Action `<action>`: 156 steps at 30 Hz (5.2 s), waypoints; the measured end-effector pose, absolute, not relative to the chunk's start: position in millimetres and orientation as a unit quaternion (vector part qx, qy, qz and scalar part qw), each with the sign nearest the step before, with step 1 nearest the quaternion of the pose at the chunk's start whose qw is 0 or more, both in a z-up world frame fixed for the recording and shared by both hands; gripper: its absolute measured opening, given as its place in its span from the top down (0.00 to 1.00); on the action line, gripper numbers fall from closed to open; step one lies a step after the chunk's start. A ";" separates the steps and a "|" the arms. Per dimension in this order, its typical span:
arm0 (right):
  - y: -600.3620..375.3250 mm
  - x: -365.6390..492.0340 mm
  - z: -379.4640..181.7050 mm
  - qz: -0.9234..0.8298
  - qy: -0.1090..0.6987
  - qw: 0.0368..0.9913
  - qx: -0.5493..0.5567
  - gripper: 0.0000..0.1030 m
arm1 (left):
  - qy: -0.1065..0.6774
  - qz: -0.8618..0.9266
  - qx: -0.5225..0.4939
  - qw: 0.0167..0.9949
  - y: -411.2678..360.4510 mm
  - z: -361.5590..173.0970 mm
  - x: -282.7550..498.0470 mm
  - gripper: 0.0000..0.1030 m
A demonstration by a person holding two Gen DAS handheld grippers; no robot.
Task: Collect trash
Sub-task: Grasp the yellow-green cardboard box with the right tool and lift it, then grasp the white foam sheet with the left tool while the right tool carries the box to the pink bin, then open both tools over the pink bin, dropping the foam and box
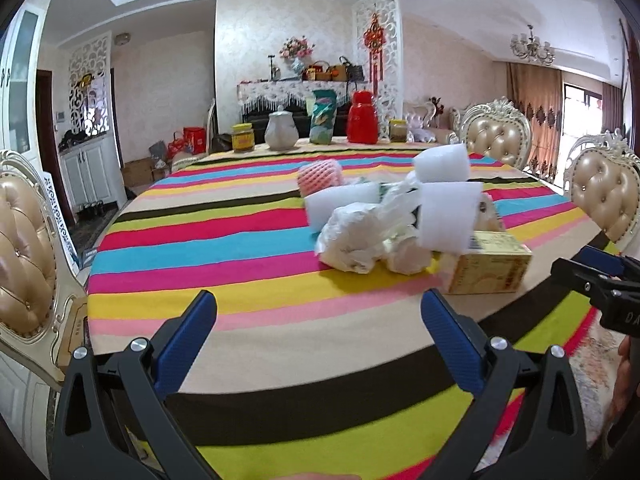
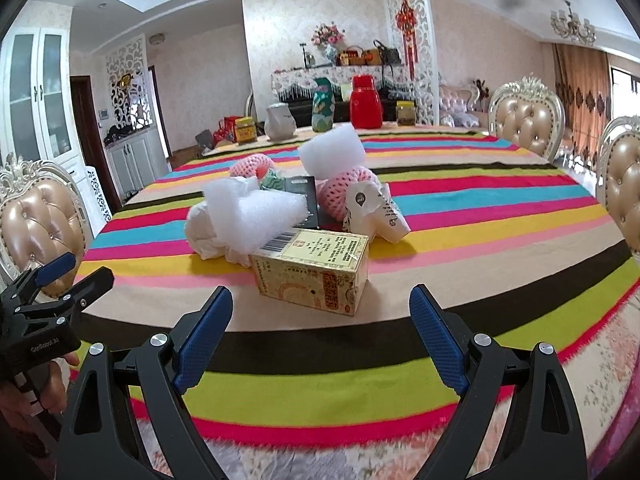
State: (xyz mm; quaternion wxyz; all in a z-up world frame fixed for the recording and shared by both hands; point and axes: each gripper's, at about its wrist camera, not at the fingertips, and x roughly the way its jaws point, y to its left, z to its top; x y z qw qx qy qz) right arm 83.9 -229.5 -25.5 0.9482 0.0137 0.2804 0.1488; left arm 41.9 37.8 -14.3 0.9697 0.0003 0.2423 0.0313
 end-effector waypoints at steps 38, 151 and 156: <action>-280.6 122.4 -38.1 0.180 0.328 0.927 -0.006 0.39 | 0.285 -0.076 0.012 0.955 -48.1 -15.7 127.5 0.04; -623.9 -103.4 -20.6 -0.278 0.171 0.931 0.160 0.24 | 0.229 -0.520 0.068 0.820 -429.2 -34.2 21.5 0.05; -600.5 -100.7 -11.0 -0.255 0.164 0.942 0.147 0.17 | 0.229 -0.462 0.056 0.855 -377.3 -25.7 25.5 0.04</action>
